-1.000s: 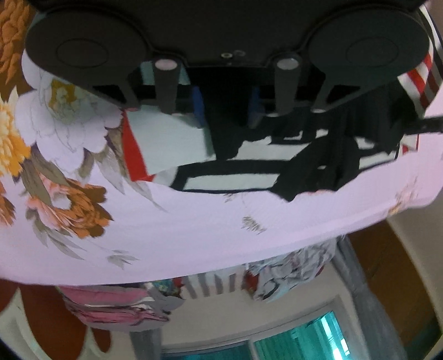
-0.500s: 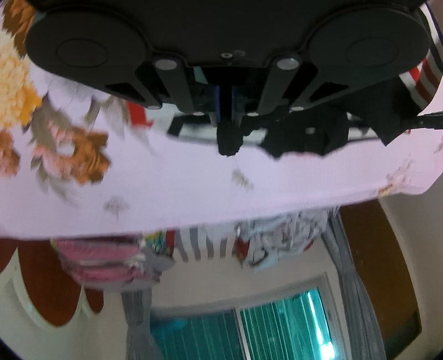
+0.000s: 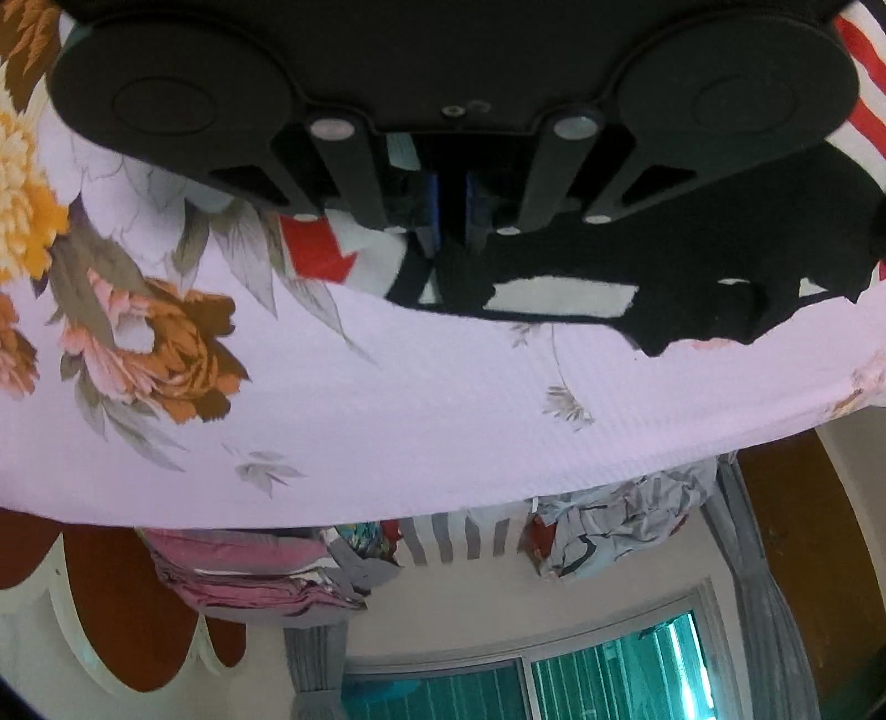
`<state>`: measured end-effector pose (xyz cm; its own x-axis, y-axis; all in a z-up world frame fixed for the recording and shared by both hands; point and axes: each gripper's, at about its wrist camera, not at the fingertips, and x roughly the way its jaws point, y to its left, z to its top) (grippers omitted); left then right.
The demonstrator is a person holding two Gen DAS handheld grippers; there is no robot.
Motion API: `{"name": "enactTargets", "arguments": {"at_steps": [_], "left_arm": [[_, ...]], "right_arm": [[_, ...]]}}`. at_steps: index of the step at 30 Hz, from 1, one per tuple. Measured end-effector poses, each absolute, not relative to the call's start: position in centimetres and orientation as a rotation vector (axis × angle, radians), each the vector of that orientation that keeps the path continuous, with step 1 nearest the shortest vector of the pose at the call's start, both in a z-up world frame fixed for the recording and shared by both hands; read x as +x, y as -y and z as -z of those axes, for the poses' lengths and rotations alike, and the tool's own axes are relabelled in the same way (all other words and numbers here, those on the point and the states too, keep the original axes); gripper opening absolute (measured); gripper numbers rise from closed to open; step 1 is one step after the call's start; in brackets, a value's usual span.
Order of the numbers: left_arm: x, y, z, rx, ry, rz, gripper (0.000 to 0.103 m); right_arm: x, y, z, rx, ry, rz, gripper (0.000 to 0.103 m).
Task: Fold small clothes
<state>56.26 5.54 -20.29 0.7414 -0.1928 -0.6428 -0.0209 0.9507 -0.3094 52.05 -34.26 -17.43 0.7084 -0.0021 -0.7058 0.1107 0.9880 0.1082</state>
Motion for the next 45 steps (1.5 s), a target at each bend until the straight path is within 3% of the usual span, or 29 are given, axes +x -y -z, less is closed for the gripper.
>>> {"name": "enactTargets", "arguments": {"at_steps": [2, 4, 5, 6, 8, 9, 18, 26, 34, 45], "left_arm": [[56.2, -5.4, 19.8, -0.307, -0.735, 0.095, 0.005], [55.7, -5.4, 19.1, -0.308, -0.727, 0.087, 0.006], [55.2, -5.5, 18.7, -0.312, -0.721, 0.09, 0.014], [54.8, -5.6, 18.3, -0.314, -0.714, 0.094, 0.034], [53.5, -5.5, 17.2, -0.322, -0.683, 0.101, 0.06], [52.9, -5.4, 16.8, -0.319, -0.664, 0.112, 0.061], [49.4, -0.4, 17.7, -0.242, -0.747, 0.284, 0.061], [47.2, -3.7, 19.7, -0.199, -0.766, 0.211, 0.061], [45.5, -3.5, 18.3, -0.181, -0.758, 0.159, 0.06], [41.1, -1.3, 19.0, -0.183, -0.795, 0.191, 0.06]], "right_arm": [[51.7, 34.2, 16.7, 0.165, -0.769, 0.062, 0.021], [51.0, 33.8, 15.8, 0.162, -0.747, 0.059, 0.021], [50.5, 33.4, 15.3, 0.147, -0.729, 0.053, 0.022], [50.2, 33.1, 14.9, 0.139, -0.716, 0.047, 0.024], [49.3, 32.4, 14.2, 0.127, -0.698, 0.022, 0.025], [48.8, 31.9, 14.0, 0.117, -0.693, 0.008, 0.025], [46.6, 26.8, 15.6, 0.12, -0.762, -0.13, 0.025], [43.5, 27.2, 16.9, -0.046, -0.772, -0.096, 0.023], [41.4, 30.0, 16.1, 0.038, -0.772, -0.037, 0.026], [37.8, 24.5, 16.6, -0.012, -0.788, -0.172, 0.028]]}}
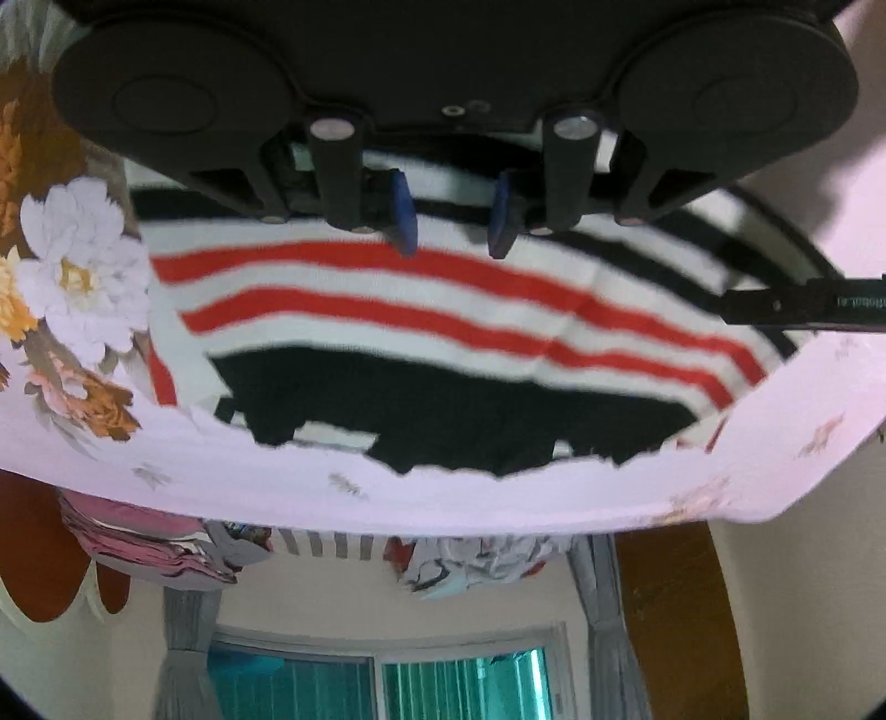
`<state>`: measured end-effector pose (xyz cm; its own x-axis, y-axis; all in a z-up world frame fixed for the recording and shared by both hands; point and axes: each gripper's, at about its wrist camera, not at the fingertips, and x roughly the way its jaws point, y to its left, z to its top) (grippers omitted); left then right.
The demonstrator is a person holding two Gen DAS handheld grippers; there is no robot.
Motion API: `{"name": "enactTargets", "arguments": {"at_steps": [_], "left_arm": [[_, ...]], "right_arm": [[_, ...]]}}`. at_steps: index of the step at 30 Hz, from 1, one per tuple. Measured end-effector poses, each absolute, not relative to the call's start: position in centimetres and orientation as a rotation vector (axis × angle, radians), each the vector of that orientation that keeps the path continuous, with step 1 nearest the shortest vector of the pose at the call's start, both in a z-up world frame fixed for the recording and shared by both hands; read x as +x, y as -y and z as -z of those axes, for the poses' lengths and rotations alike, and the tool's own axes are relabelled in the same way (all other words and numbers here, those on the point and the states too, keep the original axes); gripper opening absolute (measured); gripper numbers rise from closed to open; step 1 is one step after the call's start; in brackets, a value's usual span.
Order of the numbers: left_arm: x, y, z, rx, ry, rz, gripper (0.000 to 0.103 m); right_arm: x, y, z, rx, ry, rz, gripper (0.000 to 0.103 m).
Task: Fold small clothes
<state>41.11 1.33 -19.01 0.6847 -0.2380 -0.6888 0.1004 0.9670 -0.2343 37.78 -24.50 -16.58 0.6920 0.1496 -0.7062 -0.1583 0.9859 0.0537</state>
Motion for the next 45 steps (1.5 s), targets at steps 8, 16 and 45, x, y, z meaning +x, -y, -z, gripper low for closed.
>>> {"name": "enactTargets", "arguments": {"at_steps": [8, 16, 45], "left_arm": [[40.6, -3.0, 18.9, -0.207, -0.831, 0.18, 0.06], [40.8, -3.0, 19.3, -0.177, -0.857, 0.19, 0.06], [41.4, -3.6, 18.6, -0.128, -0.901, 0.239, 0.077]], "right_arm": [[35.9, 27.8, 16.3, -0.016, -0.791, -0.071, 0.025], [34.3, 28.2, 16.7, -0.028, -0.818, 0.017, 0.029], [36.8, 18.8, 16.9, -0.076, -0.871, -0.024, 0.043]]}}
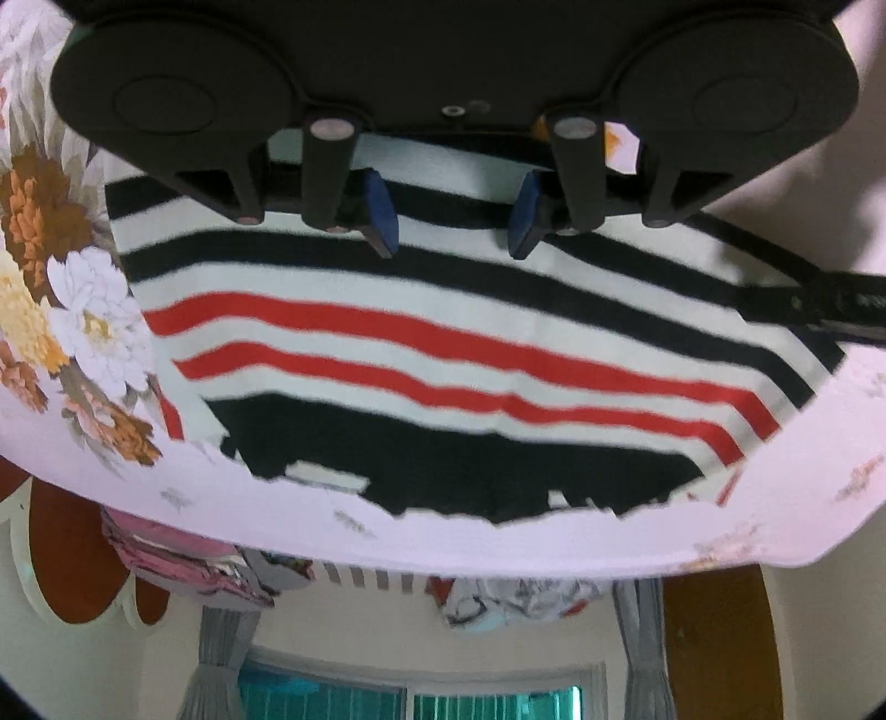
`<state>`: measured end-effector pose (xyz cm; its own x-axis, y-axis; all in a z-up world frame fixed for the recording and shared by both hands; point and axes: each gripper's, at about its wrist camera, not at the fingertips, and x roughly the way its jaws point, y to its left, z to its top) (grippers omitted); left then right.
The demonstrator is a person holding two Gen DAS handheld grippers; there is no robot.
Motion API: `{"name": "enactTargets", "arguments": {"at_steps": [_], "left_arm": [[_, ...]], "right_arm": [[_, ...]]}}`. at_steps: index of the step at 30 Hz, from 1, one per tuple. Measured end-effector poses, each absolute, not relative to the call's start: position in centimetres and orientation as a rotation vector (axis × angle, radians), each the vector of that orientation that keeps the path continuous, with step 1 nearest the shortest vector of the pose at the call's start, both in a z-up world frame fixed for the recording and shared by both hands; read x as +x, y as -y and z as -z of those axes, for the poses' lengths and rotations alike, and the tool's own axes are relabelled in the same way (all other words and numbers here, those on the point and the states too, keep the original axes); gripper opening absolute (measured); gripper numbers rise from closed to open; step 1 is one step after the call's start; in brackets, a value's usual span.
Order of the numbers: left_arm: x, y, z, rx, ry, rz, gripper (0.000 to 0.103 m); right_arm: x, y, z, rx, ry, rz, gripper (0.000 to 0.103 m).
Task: Fold small clothes
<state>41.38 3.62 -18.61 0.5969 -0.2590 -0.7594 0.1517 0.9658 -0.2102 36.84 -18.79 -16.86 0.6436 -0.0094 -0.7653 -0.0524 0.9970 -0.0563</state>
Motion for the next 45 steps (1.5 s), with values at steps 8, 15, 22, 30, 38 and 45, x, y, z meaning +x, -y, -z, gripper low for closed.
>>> {"name": "enactTargets", "arguments": {"at_steps": [8, 15, 22, 30, 38, 45], "left_arm": [[41.3, -4.4, 18.3, -0.199, -0.908, 0.247, 0.078], [39.5, -7.2, 17.8, -0.351, -0.926, 0.238, 0.078], [37.7, -9.8, 19.4, -0.59, -1.003, 0.191, 0.079], [37.5, -10.3, 22.5, -0.871, -0.929, 0.138, 0.089], [39.9, -10.1, 24.8, -1.011, -0.738, 0.114, 0.089], [42.1, -9.8, 26.2, -1.069, -0.685, 0.045, 0.046]], "right_arm": [[36.7, 17.7, 17.1, -0.122, -0.889, -0.02, 0.046], [36.3, 18.0, 15.1, -0.083, -0.831, -0.018, 0.047], [37.3, 16.9, 14.0, -0.087, -0.796, -0.064, 0.049], [38.4, 16.5, 14.3, -0.085, -0.796, -0.118, 0.049], [40.7, 17.5, 14.8, -0.046, -0.786, -0.117, 0.049], [43.0, 17.3, 16.7, -0.076, -0.815, -0.099, 0.05]]}}
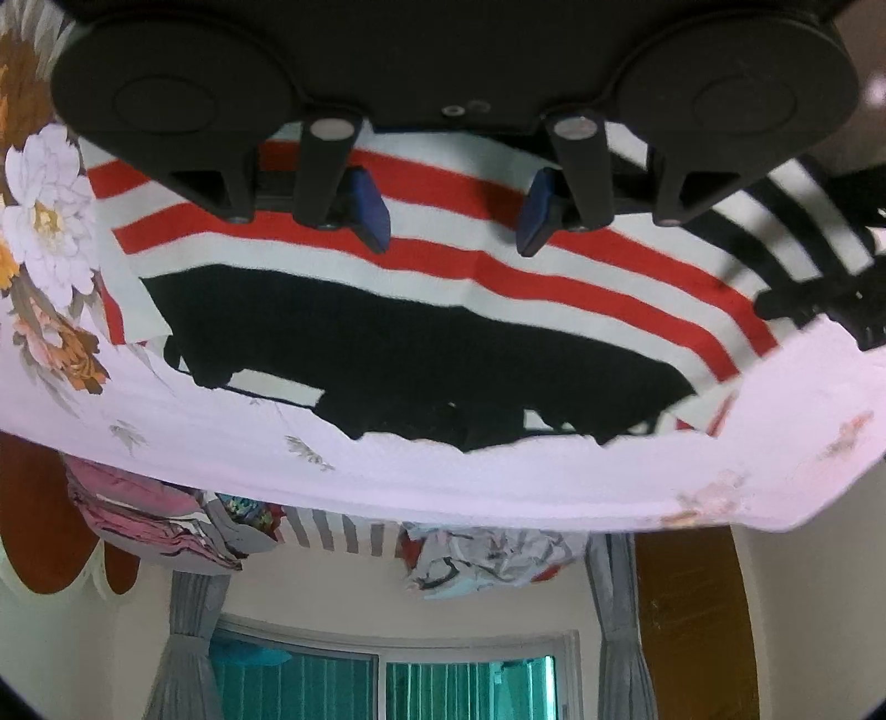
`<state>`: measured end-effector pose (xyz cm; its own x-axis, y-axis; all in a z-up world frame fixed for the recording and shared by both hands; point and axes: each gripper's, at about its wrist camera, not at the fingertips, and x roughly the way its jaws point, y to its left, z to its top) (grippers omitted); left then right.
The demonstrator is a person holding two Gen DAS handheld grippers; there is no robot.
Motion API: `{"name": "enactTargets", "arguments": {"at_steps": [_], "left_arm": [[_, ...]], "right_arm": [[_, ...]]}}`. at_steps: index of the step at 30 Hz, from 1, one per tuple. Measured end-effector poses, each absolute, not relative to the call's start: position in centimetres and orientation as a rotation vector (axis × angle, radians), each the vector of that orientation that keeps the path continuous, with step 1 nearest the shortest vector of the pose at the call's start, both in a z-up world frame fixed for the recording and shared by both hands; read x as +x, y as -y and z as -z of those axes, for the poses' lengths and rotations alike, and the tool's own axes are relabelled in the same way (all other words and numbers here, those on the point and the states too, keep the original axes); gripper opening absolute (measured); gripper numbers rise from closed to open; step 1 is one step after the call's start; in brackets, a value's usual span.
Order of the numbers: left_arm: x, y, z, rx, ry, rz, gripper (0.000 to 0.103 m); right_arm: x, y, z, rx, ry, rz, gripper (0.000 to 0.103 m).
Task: Fold small clothes
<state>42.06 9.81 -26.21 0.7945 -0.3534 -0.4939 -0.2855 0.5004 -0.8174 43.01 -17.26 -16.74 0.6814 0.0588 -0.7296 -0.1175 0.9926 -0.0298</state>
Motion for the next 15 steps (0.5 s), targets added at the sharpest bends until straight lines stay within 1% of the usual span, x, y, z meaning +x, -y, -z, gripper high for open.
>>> {"name": "enactTargets", "arguments": {"at_steps": [1, 3, 5, 7, 9, 13, 15], "left_arm": [[42.3, -9.6, 26.3, -1.068, -0.682, 0.042, 0.044], [42.7, -9.5, 26.6, -1.078, -0.679, 0.031, 0.033], [42.9, -9.6, 27.0, -1.092, -0.678, 0.019, 0.027], [43.1, -9.4, 27.0, -1.092, -0.674, 0.02, 0.025], [43.5, -9.2, 26.7, -1.077, -0.669, 0.025, 0.019], [43.7, -8.9, 25.4, -1.045, -0.637, 0.047, 0.019], [43.4, -8.8, 24.1, -1.002, -0.617, 0.071, 0.017]], "right_arm": [[43.1, 17.3, 17.4, -0.082, -0.826, -0.099, 0.05], [43.0, 17.1, 17.6, -0.107, -0.815, -0.101, 0.051], [43.0, 17.1, 17.0, -0.099, -0.821, -0.103, 0.05], [42.8, 17.5, 16.8, -0.087, -0.8, -0.09, 0.05], [42.9, 17.4, 17.7, -0.119, -0.814, -0.101, 0.051], [43.1, 18.0, 17.0, -0.079, -0.824, -0.119, 0.052], [42.9, 18.6, 16.6, -0.041, -0.816, -0.131, 0.052]]}}
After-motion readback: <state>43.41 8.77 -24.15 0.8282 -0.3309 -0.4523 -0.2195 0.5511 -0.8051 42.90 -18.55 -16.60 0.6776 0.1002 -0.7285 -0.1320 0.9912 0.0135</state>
